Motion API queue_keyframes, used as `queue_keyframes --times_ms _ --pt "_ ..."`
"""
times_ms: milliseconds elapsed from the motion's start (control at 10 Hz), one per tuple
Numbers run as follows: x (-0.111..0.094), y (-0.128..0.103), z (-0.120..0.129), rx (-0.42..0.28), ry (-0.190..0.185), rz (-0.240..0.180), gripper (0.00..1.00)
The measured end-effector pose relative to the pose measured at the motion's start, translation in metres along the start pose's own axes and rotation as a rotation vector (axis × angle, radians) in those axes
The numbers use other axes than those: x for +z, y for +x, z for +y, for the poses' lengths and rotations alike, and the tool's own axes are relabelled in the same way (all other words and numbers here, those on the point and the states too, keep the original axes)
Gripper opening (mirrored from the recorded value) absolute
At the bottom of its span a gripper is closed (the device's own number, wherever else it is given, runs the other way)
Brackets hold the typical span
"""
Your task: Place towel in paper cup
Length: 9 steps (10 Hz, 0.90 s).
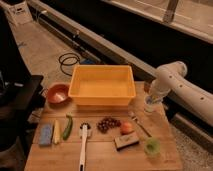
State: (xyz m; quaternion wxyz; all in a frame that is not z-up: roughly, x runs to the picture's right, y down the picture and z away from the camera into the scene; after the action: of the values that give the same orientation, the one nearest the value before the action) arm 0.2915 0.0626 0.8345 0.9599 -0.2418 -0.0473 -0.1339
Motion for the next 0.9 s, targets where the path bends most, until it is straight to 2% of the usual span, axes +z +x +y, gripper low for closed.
queue_keyframes --times_ms 200,300,600,700,900 --pt "0.0019 0.0004 0.0010 0.008 -0.006 -0.003 0.27" --pt "0.0032 -0.0006 0.0005 0.012 -0.010 -0.005 0.40" --pt "0.0059 -0.0017 0.0009 0.016 -0.019 -0.008 0.68" --pt "0.0063 -0.0021 0.0014 0.016 -0.021 -0.008 0.72" --pt "0.0060 -0.0030 0.0017 0.015 -0.024 -0.006 0.72"
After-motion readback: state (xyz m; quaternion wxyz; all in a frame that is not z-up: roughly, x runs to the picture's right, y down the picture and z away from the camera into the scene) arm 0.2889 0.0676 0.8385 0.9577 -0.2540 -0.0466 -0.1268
